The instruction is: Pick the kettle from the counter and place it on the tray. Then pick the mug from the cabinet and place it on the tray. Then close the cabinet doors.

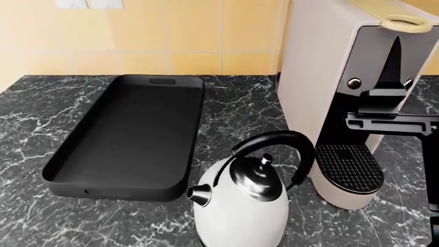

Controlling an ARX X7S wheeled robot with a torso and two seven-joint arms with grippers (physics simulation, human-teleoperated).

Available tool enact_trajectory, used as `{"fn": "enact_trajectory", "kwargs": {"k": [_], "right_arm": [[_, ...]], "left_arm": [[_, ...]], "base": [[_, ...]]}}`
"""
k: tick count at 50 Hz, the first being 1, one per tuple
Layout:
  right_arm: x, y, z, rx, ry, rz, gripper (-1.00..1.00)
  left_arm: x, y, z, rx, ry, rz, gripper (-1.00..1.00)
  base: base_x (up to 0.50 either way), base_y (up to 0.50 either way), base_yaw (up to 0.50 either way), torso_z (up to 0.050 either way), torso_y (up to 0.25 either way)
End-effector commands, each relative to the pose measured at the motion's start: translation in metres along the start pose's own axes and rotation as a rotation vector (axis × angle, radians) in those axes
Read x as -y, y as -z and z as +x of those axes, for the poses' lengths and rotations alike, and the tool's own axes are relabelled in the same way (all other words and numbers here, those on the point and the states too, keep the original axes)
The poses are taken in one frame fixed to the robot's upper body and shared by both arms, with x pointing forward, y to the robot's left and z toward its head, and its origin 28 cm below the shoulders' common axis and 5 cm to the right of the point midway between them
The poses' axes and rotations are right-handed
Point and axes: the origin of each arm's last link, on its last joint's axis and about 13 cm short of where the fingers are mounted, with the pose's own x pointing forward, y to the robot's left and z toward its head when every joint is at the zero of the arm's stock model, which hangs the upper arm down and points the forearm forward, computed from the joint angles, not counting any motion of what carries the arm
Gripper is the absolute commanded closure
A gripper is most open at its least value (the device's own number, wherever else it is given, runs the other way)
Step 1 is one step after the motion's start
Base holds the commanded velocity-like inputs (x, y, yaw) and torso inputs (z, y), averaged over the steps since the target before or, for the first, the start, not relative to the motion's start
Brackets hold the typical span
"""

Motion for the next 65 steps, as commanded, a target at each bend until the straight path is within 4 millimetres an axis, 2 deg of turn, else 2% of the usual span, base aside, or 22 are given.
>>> {"fn": "enact_trajectory", "kwargs": {"k": [1, 9, 15, 32, 33, 40, 45, 48, 56, 65], "right_arm": [[0.000, 0.001, 0.001, -0.005, 0.000, 0.000, -1.00], [-0.001, 0.003, 0.000, -0.005, -0.002, -0.002, -1.00], [-0.002, 0.006, 0.000, -0.005, 0.005, -0.007, -1.00], [-0.009, 0.013, 0.003, -0.019, 0.000, -0.027, -1.00], [-0.009, 0.014, 0.004, -0.021, -0.001, -0.027, -1.00], [-0.011, 0.016, 0.004, -0.025, -0.002, -0.028, -1.00], [-0.011, 0.017, 0.004, -0.027, -0.004, -0.026, -1.00], [-0.012, 0.018, 0.004, -0.029, -0.003, -0.025, -1.00], [-0.012, 0.020, 0.004, -0.033, -0.004, -0.016, -1.00], [-0.011, 0.020, 0.002, -0.040, -0.007, -0.011, -1.00]], "left_arm": [[-0.001, 0.003, 0.002, -0.006, -0.002, -0.001, -1.00], [-0.003, 0.005, 0.003, -0.011, -0.009, -0.002, -1.00], [-0.002, 0.016, 0.007, -0.038, -0.015, -0.006, -1.00], [0.007, 0.104, 0.022, -0.307, -0.020, -0.001, -1.00], [0.006, 0.110, 0.023, -0.324, -0.023, -0.002, 1.00], [0.004, 0.120, 0.021, -0.349, -0.024, 0.004, 1.00], [0.002, 0.119, 0.022, -0.336, -0.032, -0.004, 1.00], [0.001, 0.112, 0.023, -0.265, -0.038, -0.030, 1.00], [-0.005, 0.063, 0.017, 0.031, -0.076, -0.116, 1.00], [-0.012, 0.025, 0.001, 0.161, -0.067, -0.162, 1.00]], "base": [[0.39, 0.00, 0.00, 0.000, 0.000], [0.39, 0.00, 0.00, 0.000, 0.001], [0.06, 0.00, 0.00, 0.000, 0.002], [0.00, 0.00, 0.00, 0.000, 0.000], [0.00, 0.00, 0.00, 0.000, 0.000], [0.00, 0.00, 0.00, 0.000, 0.000], [0.00, 0.00, 0.00, 0.000, 0.000], [0.00, 0.00, 0.00, 0.000, 0.000], [0.00, 0.00, 0.00, 0.000, 0.000], [0.00, 0.00, 0.00, 0.000, 0.000]]}}
